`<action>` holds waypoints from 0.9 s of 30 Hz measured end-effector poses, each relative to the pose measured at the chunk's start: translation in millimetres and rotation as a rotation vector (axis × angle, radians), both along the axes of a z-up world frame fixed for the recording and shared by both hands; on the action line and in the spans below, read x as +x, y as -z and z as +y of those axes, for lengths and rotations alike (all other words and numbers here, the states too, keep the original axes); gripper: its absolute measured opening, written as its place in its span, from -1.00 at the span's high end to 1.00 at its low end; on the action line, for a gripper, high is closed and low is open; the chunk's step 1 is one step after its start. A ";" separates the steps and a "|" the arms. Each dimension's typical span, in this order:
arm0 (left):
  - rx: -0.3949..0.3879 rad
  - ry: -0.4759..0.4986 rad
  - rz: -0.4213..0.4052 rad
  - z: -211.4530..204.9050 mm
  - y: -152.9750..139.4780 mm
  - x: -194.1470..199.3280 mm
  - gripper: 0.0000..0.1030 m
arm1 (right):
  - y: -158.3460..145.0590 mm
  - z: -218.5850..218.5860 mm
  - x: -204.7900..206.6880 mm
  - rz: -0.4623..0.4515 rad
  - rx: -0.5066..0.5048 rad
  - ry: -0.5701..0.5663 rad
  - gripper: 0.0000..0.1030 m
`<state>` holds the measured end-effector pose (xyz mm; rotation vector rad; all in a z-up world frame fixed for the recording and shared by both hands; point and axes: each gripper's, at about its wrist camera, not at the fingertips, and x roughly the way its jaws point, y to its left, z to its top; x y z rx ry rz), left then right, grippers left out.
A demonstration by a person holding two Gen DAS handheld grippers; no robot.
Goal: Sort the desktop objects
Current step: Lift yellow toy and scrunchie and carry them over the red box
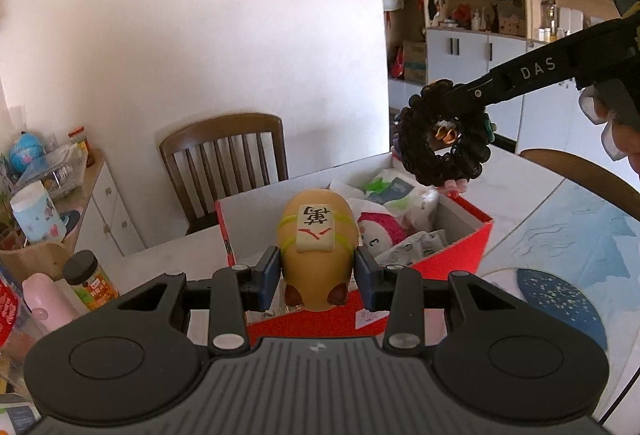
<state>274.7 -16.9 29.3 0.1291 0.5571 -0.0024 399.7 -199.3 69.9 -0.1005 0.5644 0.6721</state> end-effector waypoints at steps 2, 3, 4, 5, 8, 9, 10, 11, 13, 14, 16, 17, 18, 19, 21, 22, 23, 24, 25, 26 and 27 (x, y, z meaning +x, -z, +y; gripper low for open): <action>0.005 -0.008 0.015 3.6 4.0 9.3 0.26 | 6.7 2.5 10.7 0.015 0.006 0.003 -1.00; 0.008 -0.012 0.022 5.4 5.9 14.1 0.26 | 10.6 4.5 16.1 0.022 0.009 0.005 -1.00; 0.010 -0.015 0.029 7.2 7.8 19.5 0.26 | 14.2 6.3 21.2 0.031 0.012 0.007 -1.00; 0.016 -0.017 0.036 8.0 9.4 24.7 0.26 | 17.6 8.1 26.1 0.039 0.016 0.009 -1.00; 0.028 -0.026 0.059 12.0 15.5 41.7 0.26 | 28.2 17.9 41.6 0.064 0.026 0.012 -1.00; 0.030 -0.031 0.071 13.9 18.2 47.7 0.26 | 31.7 22.0 46.8 0.072 0.031 0.013 -1.00; 0.032 -0.037 0.083 15.8 20.8 53.3 0.26 | 35.2 26.6 52.0 0.081 0.039 0.012 -1.00; 0.033 -0.044 0.098 18.2 24.3 60.6 0.26 | 38.6 31.2 56.9 0.090 0.045 0.012 -1.00; 0.032 -0.057 0.124 22.9 29.8 71.7 0.26 | 45.4 40.6 65.7 0.104 0.051 0.010 -1.00; 0.030 -0.063 0.142 25.3 33.2 77.9 0.26 | 49.2 45.5 69.7 0.110 0.053 0.008 -1.00; 0.031 -0.070 0.173 29.3 40.4 90.1 0.26 | 57.1 55.3 77.2 0.122 0.055 0.005 -1.00; 0.036 -0.071 0.187 30.6 43.9 95.6 0.26 | 61.0 59.0 80.2 0.126 0.056 0.004 -1.00; 0.041 -0.073 0.201 32.0 47.3 101.2 0.26 | 65.2 62.4 83.5 0.132 0.056 0.004 -1.00; 0.044 -0.077 0.212 33.5 50.3 107.1 0.26 | 69.8 66.1 87.2 0.137 0.055 0.005 -1.00; 0.044 -0.083 0.234 35.6 56.4 119.0 0.26 | 78.4 72.1 94.3 0.149 0.050 0.009 -1.00; 0.047 -0.085 0.244 35.7 59.4 124.1 0.26 | 82.3 74.8 97.6 0.153 0.047 0.011 -1.00; 0.051 -0.086 0.254 35.9 62.4 129.1 0.26 | 86.0 77.5 100.8 0.158 0.043 0.011 -1.00; 0.055 -0.088 0.265 36.1 65.4 134.3 0.26 | 89.2 80.3 103.5 0.161 0.039 0.010 -1.00; 0.058 -0.089 0.275 36.6 68.4 140.0 0.26 | 92.2 83.1 105.7 0.165 0.036 0.007 -1.00; 0.060 -0.091 0.284 37.2 71.4 145.4 0.26 | 94.4 85.9 107.7 0.168 0.033 0.002 -1.00; 0.058 -0.092 0.294 37.9 74.4 149.6 0.26 | 96.2 88.8 109.4 0.171 0.030 -0.004 -1.00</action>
